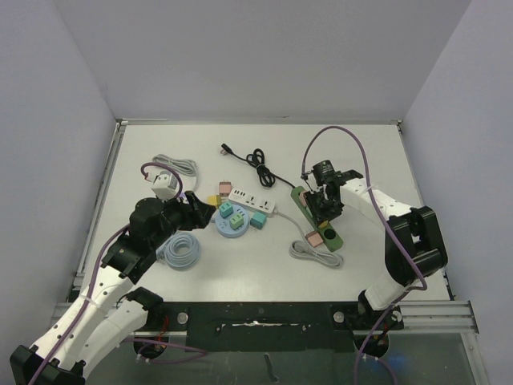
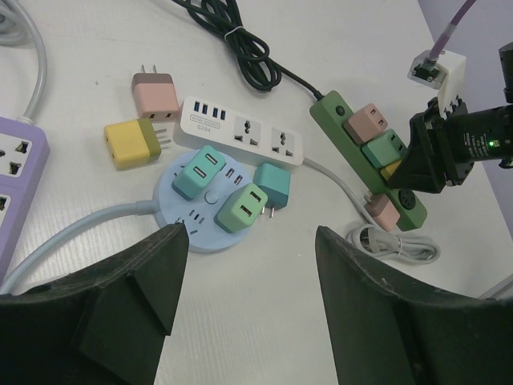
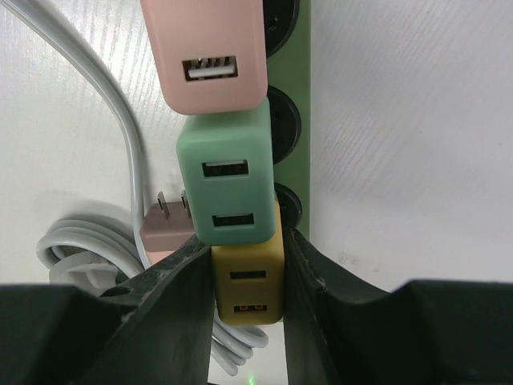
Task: Insert the plug
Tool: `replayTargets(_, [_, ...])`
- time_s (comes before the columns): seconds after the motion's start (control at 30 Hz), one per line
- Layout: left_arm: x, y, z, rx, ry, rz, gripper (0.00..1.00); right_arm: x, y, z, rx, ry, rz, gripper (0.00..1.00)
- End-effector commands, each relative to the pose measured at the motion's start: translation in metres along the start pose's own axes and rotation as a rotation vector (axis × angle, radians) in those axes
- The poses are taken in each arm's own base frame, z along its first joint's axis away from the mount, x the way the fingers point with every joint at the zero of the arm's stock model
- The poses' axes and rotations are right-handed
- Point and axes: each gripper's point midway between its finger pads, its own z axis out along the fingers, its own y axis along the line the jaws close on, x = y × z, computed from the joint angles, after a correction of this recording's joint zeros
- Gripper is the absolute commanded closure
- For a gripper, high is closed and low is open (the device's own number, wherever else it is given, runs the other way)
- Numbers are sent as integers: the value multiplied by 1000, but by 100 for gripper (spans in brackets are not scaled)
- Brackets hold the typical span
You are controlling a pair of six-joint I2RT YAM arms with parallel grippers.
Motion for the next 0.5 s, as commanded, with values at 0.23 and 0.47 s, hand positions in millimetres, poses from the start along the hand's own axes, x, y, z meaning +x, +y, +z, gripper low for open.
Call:
replayTargets(0.23, [-14,-6,2,23,-49,-4,37,-83,2,2,29,-345,122,100])
replayTargets(0.47, [-14,-9,2,34,-48,-8,37,-126,-20,-42,104,-501,144,100])
